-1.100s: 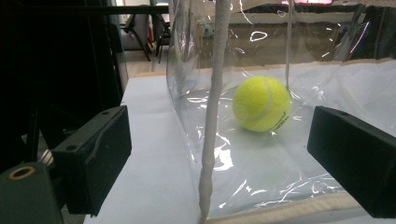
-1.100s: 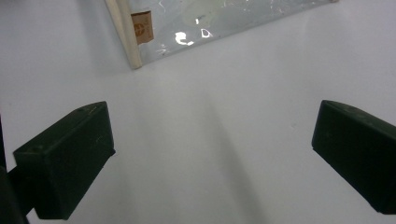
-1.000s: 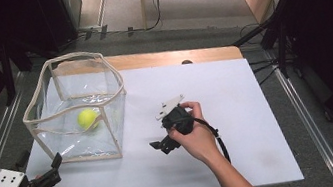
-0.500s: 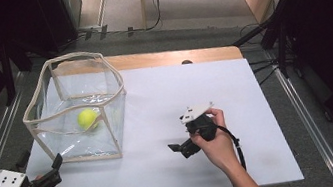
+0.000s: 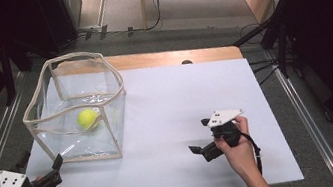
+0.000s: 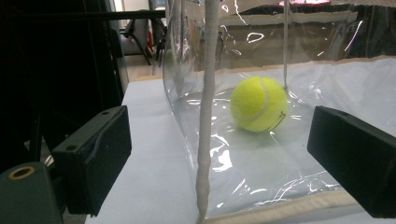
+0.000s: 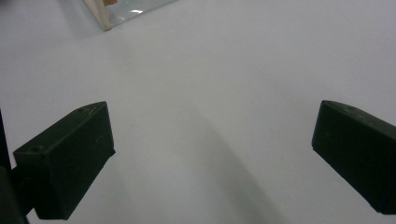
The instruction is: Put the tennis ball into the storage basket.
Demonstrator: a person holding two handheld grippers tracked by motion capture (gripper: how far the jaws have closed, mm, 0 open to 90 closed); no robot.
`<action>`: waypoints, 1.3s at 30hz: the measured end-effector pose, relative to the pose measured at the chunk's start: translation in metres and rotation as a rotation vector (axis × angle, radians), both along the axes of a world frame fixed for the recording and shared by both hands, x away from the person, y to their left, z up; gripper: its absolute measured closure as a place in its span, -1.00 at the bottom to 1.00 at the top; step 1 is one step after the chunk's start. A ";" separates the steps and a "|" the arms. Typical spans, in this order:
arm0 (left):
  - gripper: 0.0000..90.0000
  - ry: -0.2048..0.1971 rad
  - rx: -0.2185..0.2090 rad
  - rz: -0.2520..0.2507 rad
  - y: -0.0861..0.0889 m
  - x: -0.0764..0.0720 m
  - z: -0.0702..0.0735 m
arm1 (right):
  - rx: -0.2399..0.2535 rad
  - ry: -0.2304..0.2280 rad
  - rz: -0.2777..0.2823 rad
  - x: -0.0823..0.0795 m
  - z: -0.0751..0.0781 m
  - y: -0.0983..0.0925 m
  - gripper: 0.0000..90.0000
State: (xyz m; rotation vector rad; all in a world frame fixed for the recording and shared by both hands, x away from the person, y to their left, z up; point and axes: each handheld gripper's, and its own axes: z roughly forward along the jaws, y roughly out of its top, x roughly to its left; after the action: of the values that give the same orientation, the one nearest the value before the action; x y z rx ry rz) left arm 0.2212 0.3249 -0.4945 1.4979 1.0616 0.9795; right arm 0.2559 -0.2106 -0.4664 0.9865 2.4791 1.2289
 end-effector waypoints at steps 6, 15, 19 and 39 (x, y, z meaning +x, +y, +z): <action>-0.85 0.002 0.007 -0.001 0.000 -0.001 0.000 | 0.019 -0.003 -0.044 -0.007 -0.003 -0.021 -1.00; -0.85 -0.001 0.011 -0.004 0.000 -0.001 0.000 | 0.047 -0.020 -0.111 -0.019 -0.014 -0.046 -1.00; -0.85 0.000 0.011 -0.004 -0.001 -0.001 0.000 | 0.063 -0.030 -0.144 -0.024 -0.017 -0.058 -1.00; -0.85 -0.002 0.005 -0.004 0.000 -0.001 0.000 | 0.172 -0.103 -0.271 -0.046 -0.030 -0.114 -1.00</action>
State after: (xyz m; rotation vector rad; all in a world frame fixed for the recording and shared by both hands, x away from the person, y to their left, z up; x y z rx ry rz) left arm 0.2204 0.3246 -0.4947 1.5023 1.0546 0.9815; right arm 0.2103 -0.3250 -0.4961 1.2211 2.1072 1.3783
